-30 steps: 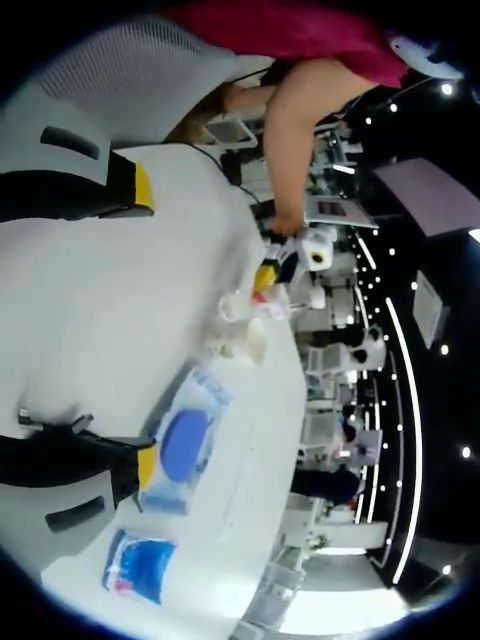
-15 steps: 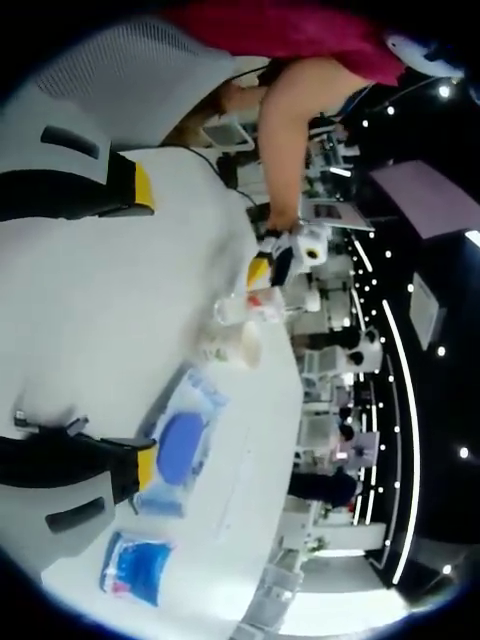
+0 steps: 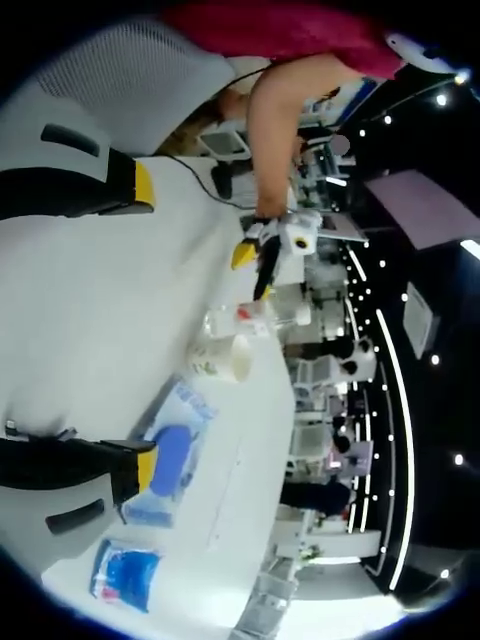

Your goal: Arrange the tabletop items into an orderly group along one side of the table until the central work area is clear of visible clutter.

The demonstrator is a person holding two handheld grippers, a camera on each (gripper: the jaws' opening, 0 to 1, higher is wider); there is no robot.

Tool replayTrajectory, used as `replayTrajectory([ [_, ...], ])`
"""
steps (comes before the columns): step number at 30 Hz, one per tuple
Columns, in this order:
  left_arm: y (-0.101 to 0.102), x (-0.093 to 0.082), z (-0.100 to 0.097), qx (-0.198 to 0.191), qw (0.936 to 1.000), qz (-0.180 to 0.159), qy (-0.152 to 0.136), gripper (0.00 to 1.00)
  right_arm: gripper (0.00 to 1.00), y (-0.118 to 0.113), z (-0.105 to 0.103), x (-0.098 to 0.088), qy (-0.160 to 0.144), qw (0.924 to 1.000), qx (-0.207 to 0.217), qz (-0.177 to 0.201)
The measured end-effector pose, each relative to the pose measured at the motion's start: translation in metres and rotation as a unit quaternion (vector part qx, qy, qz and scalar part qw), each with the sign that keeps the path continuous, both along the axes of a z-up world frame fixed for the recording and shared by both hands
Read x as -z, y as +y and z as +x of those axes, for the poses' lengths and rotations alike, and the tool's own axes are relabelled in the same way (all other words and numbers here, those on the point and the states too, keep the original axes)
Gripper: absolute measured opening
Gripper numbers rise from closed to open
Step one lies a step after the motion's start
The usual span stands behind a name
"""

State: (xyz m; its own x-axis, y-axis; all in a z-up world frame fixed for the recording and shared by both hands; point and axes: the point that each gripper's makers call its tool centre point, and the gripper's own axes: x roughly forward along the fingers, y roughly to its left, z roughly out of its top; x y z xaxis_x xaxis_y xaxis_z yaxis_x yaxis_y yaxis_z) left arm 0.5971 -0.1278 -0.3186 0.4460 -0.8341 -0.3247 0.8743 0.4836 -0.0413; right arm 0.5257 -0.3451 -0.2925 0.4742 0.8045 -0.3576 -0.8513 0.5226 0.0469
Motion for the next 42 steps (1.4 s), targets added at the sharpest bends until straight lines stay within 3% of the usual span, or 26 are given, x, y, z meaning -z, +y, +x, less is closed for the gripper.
replayTrajectory([
  [5,-0.018,-0.016,-0.031,-0.003,1.0000,-0.003,0.000,0.60,0.93,0.002,-0.002,-0.008,-0.006,0.9999,-0.005,0.010],
  [15,-0.043,-0.031,-0.068,-0.015,0.9999,0.002,0.007,0.61,0.93,0.004,-0.007,-0.019,-0.013,0.9995,-0.018,0.021],
  [30,-0.092,-0.073,-0.085,-0.031,0.9990,-0.024,-0.021,0.59,0.93,-0.017,-0.012,-0.039,-0.026,0.9989,-0.029,0.025],
  [42,-0.154,-0.084,-0.104,-0.010,0.9993,-0.031,-0.019,0.56,0.93,-0.058,-0.012,-0.049,-0.038,0.9988,0.002,0.030],
])
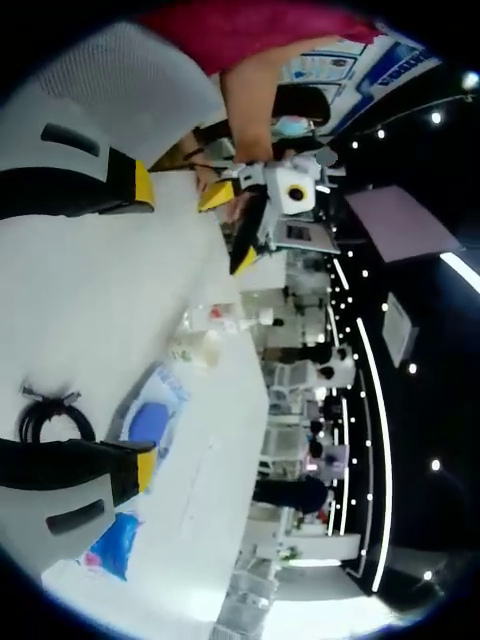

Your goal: Arrange the tabletop items into an orderly group along one side of the table until the central work area is clear of visible clutter.

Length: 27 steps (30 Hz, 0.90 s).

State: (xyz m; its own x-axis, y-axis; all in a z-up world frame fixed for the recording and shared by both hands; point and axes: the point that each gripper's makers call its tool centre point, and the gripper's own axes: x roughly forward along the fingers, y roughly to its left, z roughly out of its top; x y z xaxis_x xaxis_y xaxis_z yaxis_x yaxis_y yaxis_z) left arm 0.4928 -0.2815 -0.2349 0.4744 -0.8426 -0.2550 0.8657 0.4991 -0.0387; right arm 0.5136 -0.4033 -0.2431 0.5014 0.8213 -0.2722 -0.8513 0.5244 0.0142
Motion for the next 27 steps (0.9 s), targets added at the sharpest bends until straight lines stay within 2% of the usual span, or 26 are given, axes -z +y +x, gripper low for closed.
replayTrajectory([
  [5,-0.025,-0.003,-0.005,0.007,0.9998,-0.019,0.005,0.56,0.92,-0.020,0.003,-0.001,-0.002,0.9998,0.019,0.001],
  [9,-0.041,-0.003,-0.007,0.014,0.9997,-0.017,0.007,0.54,0.92,-0.035,0.007,-0.001,-0.003,0.9994,0.034,-0.002],
  [16,-0.068,-0.009,0.004,0.012,0.9996,-0.024,0.006,0.51,0.90,-0.052,0.017,0.003,0.002,0.9982,0.059,-0.001],
  [21,-0.089,-0.001,0.013,0.016,0.9998,-0.010,0.007,0.50,0.86,-0.066,0.028,0.007,0.007,0.9963,0.085,-0.001],
  [27,-0.113,0.020,0.028,0.016,0.9997,0.012,0.012,0.50,0.79,-0.080,0.037,0.015,0.009,0.9941,0.107,-0.008],
])
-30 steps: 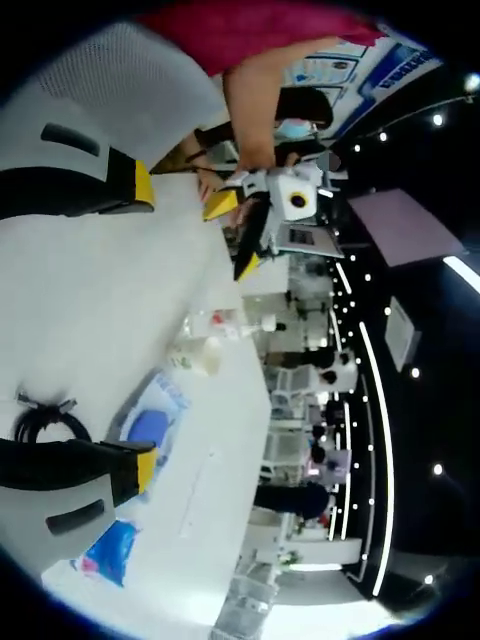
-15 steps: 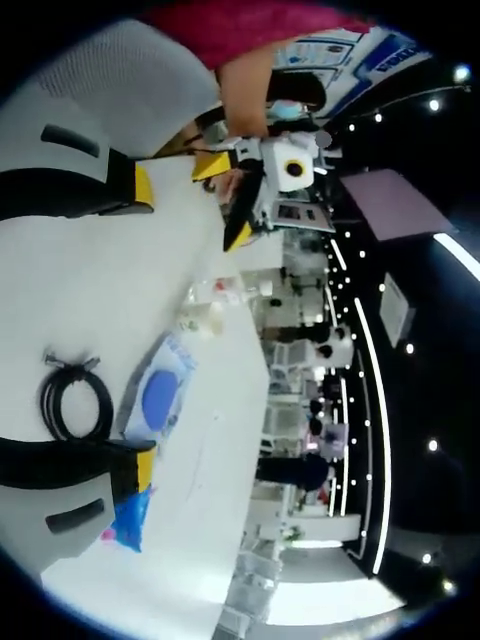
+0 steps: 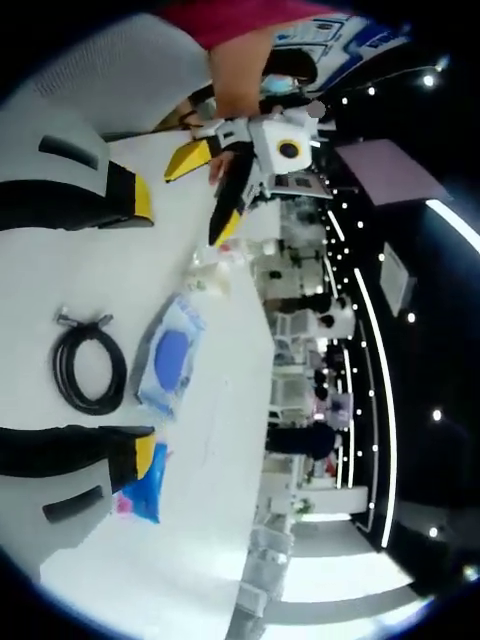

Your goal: Arrange the tabletop items into an orderly group along one side of the table until the central work area is clear of visible clutter.

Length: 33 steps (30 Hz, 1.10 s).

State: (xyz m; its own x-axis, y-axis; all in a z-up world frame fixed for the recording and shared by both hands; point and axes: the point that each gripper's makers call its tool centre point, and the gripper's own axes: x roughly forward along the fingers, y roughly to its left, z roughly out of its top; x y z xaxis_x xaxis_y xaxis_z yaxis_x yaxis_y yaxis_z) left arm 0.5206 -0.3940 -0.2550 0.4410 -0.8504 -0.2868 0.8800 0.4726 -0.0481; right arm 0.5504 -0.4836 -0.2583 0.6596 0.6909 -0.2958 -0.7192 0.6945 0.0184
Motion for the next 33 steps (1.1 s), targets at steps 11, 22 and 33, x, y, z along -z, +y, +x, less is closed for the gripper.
replayTrajectory([
  [11,-0.021,0.039,0.029,-0.022,0.9992,0.026,0.018,0.43,0.62,-0.019,0.022,0.015,0.006,0.9992,0.036,-0.016],
  [22,-0.036,0.085,0.044,-0.016,0.9957,0.087,0.029,0.39,0.53,-0.029,0.041,0.050,0.031,0.9966,0.058,-0.050],
  [33,-0.041,0.112,0.055,-0.010,0.9926,0.118,0.028,0.38,0.49,-0.027,0.053,0.076,0.046,0.9942,0.065,-0.073],
])
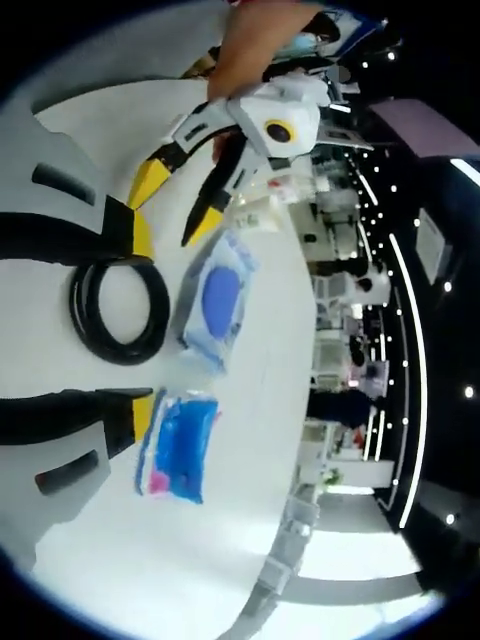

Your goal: Arrange the tabletop items into an orderly group along one side of the table until the central work area is clear of visible clutter.

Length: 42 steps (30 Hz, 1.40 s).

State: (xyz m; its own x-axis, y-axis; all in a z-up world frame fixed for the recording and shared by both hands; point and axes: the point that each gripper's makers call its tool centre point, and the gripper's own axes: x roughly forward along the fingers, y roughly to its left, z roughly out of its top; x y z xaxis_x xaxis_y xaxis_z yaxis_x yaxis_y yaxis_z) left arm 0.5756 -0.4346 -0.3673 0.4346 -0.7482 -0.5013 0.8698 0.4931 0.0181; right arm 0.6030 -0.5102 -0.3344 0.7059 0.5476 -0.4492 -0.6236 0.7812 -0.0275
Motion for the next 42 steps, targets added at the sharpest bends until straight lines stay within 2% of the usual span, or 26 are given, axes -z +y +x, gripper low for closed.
replayTrajectory([
  [8,-0.006,0.009,0.003,0.010,0.9999,0.007,-0.007,0.36,0.45,-0.002,0.008,0.019,0.019,0.9996,0.012,-0.016],
  [20,-0.008,0.013,0.009,0.012,0.9999,0.002,-0.003,0.34,0.37,-0.005,0.018,0.045,0.053,0.9969,0.037,-0.044],
  [31,-0.011,0.016,0.008,0.016,0.9999,-0.001,0.004,0.32,0.26,-0.007,0.015,0.060,0.088,0.9934,0.064,-0.035],
  [37,-0.013,0.017,0.008,0.017,0.9998,-0.005,0.006,0.32,0.23,-0.009,0.017,0.061,0.088,0.9929,0.075,-0.030],
  [42,-0.018,0.017,0.007,0.023,0.9997,-0.007,0.007,0.32,0.14,-0.014,0.020,0.057,0.081,0.9923,0.090,-0.027],
])
